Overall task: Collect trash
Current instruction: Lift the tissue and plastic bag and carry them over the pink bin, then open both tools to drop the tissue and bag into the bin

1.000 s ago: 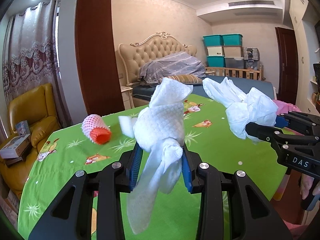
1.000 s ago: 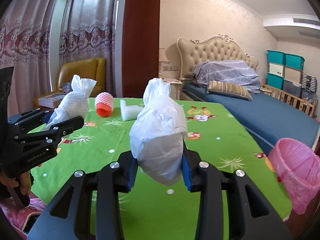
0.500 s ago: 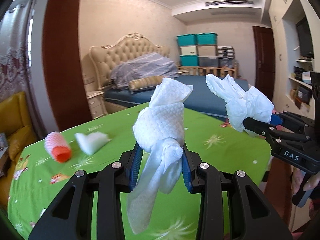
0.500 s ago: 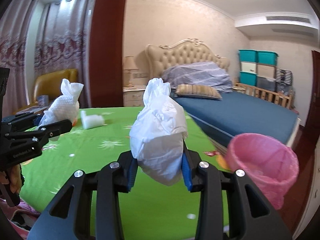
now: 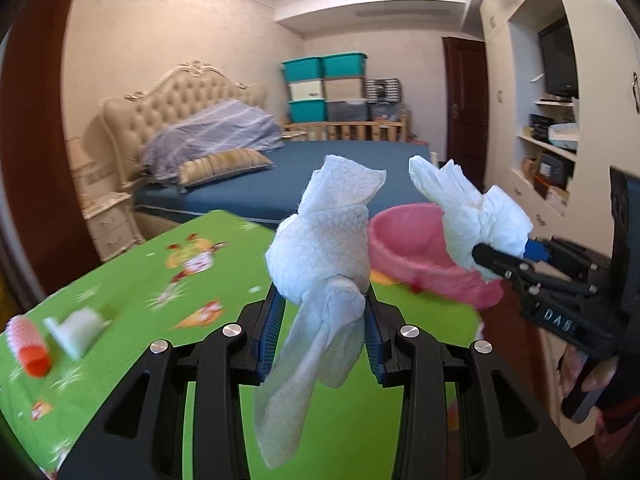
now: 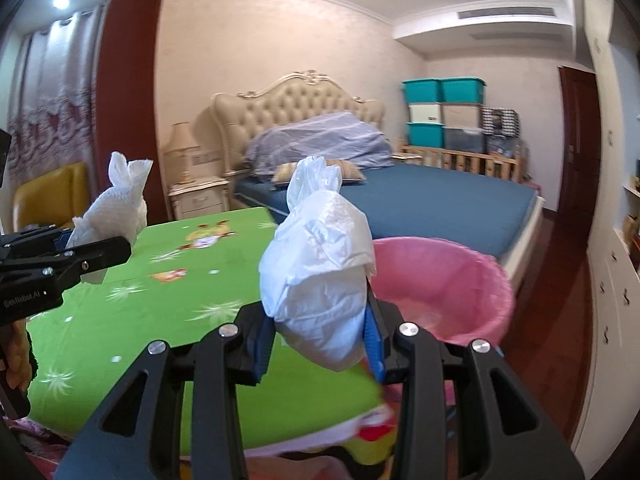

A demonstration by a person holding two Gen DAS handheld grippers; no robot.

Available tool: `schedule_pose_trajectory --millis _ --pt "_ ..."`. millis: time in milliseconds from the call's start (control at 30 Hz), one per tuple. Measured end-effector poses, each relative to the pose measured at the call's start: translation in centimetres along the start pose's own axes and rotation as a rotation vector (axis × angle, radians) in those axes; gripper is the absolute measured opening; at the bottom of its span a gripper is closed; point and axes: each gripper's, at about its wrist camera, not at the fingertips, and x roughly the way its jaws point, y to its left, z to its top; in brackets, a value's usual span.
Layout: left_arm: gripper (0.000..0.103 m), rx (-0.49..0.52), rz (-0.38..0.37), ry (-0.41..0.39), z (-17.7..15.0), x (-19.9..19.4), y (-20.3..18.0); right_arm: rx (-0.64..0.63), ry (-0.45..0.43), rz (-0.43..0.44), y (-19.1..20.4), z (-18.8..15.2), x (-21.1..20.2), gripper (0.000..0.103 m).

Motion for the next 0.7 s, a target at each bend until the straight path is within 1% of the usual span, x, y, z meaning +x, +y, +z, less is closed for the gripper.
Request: schedule_pose_trajectory --millis 167,233,300,367,467,633,700 --pt "0.035 -0.004 -0.086 0.01 2.6 3.7 -2.8 0.004 0.004 -0.054 -3.5 0.4 0.9 0.037" --pt "0.036 -0.006 -0.139 0.009 3.5 5.4 -3.8 0.008 0.004 -0.063 -4.8 0.8 1.4 0.038" --pt "0.037 0.002 -0.165 0.002 4.3 7.0 -5.0 0.013 -0.006 -0.076 -6.1 1.1 1.8 0.038" --pt "0.037 0.007 -0.178 0.004 4.7 8.3 -5.6 0.015 -0.009 -0.089 -7.4 1.3 2.3 0.038" --pt "0.037 0.007 -0.194 0.02 5.6 11.2 -7.1 0.021 -0.008 -0.099 -8.7 1.6 3.2 0.038" --pt "0.037 -0.03 -0.206 0.038 7.1 14.8 -8.4 0.03 -0.007 -0.1 -10.1 2.4 5.0 0.04" --pt "0.044 -0.054 -0.225 0.049 7.8 16.2 -8.8 0.049 -0.01 -0.089 -10.8 2.7 5.8 0.042"
